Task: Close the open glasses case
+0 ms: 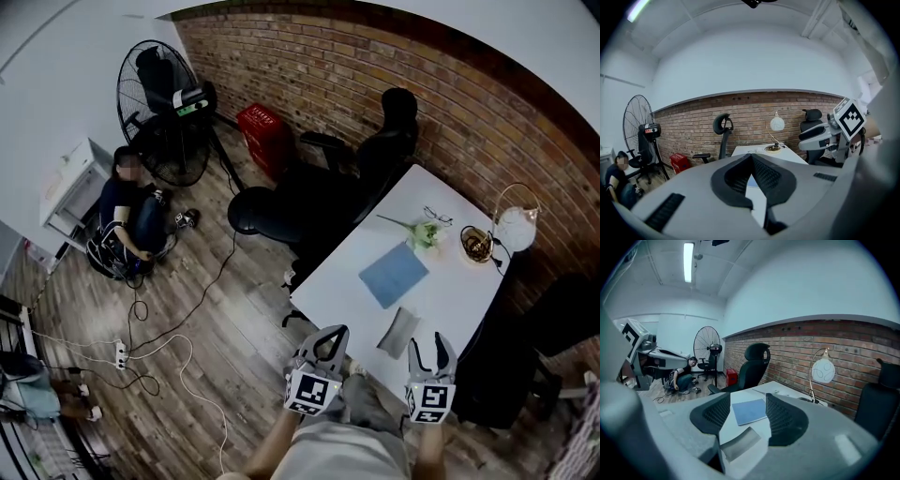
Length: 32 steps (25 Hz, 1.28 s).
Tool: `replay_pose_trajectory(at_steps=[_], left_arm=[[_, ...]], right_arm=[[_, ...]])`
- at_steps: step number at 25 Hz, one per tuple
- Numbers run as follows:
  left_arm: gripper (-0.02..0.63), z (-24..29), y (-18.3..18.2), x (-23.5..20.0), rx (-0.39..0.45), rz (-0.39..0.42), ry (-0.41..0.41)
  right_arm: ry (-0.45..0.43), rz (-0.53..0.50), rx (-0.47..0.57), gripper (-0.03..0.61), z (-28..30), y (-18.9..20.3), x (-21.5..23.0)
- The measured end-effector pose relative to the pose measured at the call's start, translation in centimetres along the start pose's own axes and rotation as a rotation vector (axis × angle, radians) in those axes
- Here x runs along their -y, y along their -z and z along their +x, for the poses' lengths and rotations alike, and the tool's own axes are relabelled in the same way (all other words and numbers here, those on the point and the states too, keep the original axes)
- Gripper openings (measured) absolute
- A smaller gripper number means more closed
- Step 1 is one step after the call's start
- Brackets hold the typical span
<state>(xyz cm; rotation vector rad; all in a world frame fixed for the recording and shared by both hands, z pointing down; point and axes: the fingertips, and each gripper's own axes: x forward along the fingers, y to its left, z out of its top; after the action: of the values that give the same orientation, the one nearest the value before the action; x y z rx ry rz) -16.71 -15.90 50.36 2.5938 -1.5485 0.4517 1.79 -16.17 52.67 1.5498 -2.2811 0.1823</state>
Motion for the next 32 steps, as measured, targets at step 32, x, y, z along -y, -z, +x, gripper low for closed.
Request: replay_pose_trajectory(at_steps=[32], left_arm=[[0.003, 12.0, 8.7, 7.4, -0.178, 0.016, 0.181]], right_arm=[[0.017, 0.111, -0.217, 0.239, 4.0, 13.2, 5.1]])
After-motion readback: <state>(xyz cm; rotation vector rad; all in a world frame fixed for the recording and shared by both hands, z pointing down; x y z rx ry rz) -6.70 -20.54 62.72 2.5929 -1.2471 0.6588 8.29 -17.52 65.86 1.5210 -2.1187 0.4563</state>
